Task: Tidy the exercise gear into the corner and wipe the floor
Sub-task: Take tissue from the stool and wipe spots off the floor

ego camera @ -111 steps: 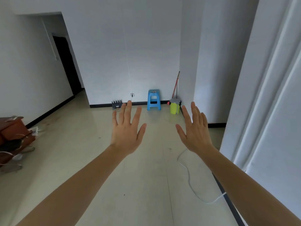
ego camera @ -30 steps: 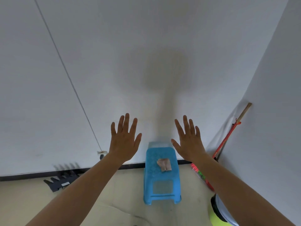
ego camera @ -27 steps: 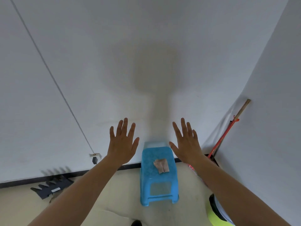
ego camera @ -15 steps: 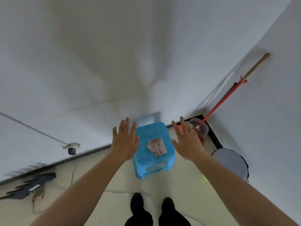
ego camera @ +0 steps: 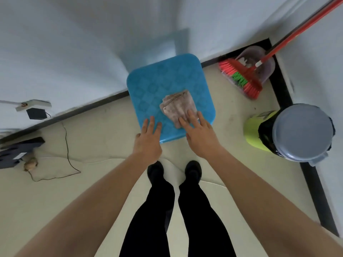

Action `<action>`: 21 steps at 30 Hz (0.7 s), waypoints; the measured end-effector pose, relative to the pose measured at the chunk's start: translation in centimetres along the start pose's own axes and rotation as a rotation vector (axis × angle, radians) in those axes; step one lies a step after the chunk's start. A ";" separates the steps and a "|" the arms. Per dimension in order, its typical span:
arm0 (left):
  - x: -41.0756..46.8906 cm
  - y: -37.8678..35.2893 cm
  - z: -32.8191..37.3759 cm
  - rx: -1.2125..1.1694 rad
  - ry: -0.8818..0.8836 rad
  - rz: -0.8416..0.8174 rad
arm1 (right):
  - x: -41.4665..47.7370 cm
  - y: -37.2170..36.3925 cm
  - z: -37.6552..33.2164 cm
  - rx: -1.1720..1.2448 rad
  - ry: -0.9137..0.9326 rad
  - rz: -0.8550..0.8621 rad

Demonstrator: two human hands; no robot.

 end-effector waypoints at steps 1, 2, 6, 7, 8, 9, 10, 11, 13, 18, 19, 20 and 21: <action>-0.1 -0.9 0.1 0.010 0.009 -0.004 | -0.3 -0.2 0.3 0.012 -0.014 0.038; -0.4 -1.5 0.1 0.025 0.020 -0.014 | -0.8 -0.1 0.6 0.030 -0.031 0.081; -1.4 0.1 0.3 0.147 0.008 -0.059 | -2.0 2.5 2.7 0.016 -0.150 0.052; -2.0 1.4 0.5 0.171 -0.003 -0.053 | -2.6 4.1 3.2 0.024 -0.167 0.073; -2.7 3.0 0.7 0.182 -0.008 -0.031 | -3.4 6.0 3.6 0.055 -0.188 0.121; -3.6 5.0 1.1 0.192 -0.014 0.000 | -4.5 8.1 4.1 0.110 -0.223 0.191; -4.5 7.4 1.6 0.200 -0.019 0.038 | -5.7 10.6 4.5 0.180 -0.253 0.262; -5.4 10.4 2.3 0.203 -0.031 0.097 | -6.9 13.6 5.0 0.250 -0.285 0.331; -7.8 17.1 4.2 0.193 -0.074 0.235 | -10.0 19.8 6.0 0.385 -0.333 0.427; -15.9 33.5 9.8 0.246 -0.273 0.608 | -18.8 32.5 8.6 0.584 -0.370 0.638; -18.3 36.4 10.9 0.265 -0.310 0.679 | -21.1 35.0 8.8 0.588 -0.367 0.701; -20.6 39.2 12.2 0.281 -0.343 0.751 | -23.3 37.3 9.0 0.588 -0.358 0.769; -23.1 41.9 13.6 0.284 -0.379 0.829 | -25.7 39.7 9.0 0.577 -0.346 0.838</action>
Point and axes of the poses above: each hand's wrist, its own x-axis towards the middle knuckle, its own y-axis out of the back of the hand, z = x × y, the point moved 7 cm from there along x, towards the middle knuckle, and after that the axes turned 7 degrees about -z, right-handed, at the moved point
